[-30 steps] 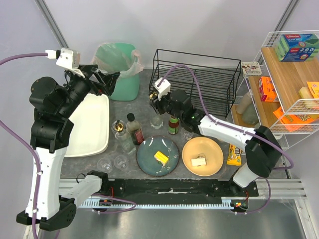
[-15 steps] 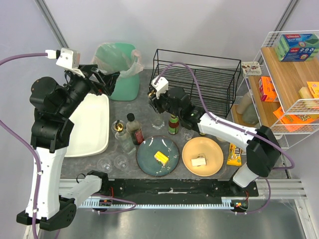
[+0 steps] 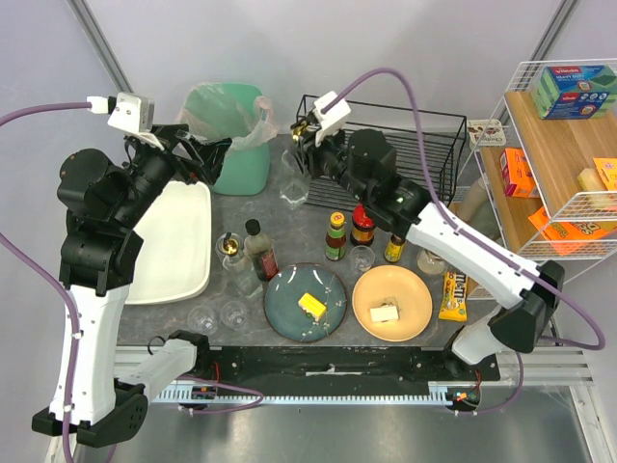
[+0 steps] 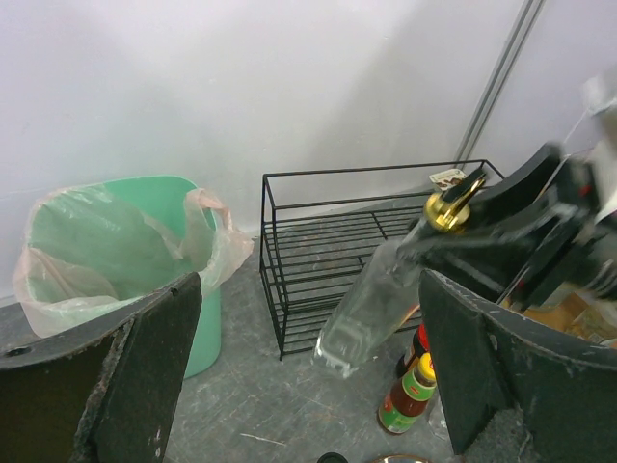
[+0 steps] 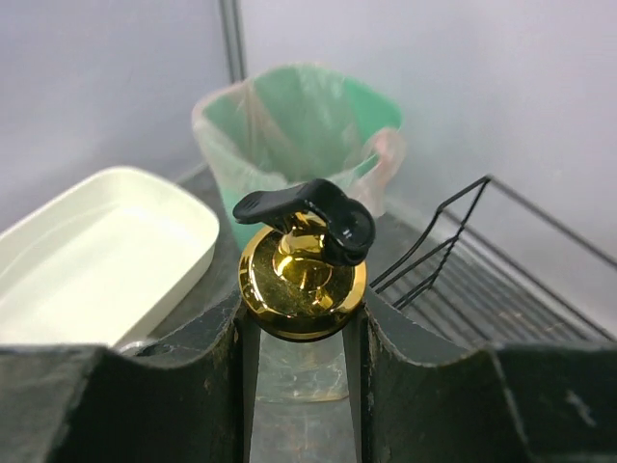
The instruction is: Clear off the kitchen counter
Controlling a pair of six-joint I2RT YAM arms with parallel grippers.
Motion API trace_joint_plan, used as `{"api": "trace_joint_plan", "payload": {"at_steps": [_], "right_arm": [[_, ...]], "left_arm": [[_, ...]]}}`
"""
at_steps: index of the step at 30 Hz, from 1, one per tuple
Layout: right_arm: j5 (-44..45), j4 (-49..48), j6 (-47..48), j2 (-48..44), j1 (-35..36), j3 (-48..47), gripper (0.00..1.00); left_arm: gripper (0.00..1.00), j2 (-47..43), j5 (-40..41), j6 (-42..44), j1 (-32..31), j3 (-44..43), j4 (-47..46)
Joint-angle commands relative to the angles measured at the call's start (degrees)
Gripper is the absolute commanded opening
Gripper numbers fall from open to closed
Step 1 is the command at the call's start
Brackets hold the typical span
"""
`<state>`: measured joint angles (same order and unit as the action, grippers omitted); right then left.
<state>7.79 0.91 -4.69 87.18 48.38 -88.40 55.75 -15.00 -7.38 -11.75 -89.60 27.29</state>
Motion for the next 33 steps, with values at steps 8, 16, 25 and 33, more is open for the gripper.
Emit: {"api": "trace_joint_plan", "payload": {"at_steps": [8, 16, 25, 33], "right_arm": [[18.4, 7.4, 4.2, 0.8, -7.3, -24.1, 0.0], [22.3, 8.6, 7.1, 9.0, -18.7, -37.3, 0.0], [25.7, 6.8, 7.1, 15.7, -26.1, -45.0, 0.0], [25.2, 6.4, 2.8, 15.7, -32.1, -41.1, 0.0]], "left_arm": [[0.98, 0.2, 0.1, -0.2, 0.2, 0.1, -3.2], [0.98, 0.8, 0.0, -0.7, 0.2, 0.6, -3.4], [0.98, 1.0, 1.5, -1.0, 0.2, 1.6, -3.6], [0.98, 2.1, 2.3, -0.7, 0.2, 1.8, -4.2]]}}
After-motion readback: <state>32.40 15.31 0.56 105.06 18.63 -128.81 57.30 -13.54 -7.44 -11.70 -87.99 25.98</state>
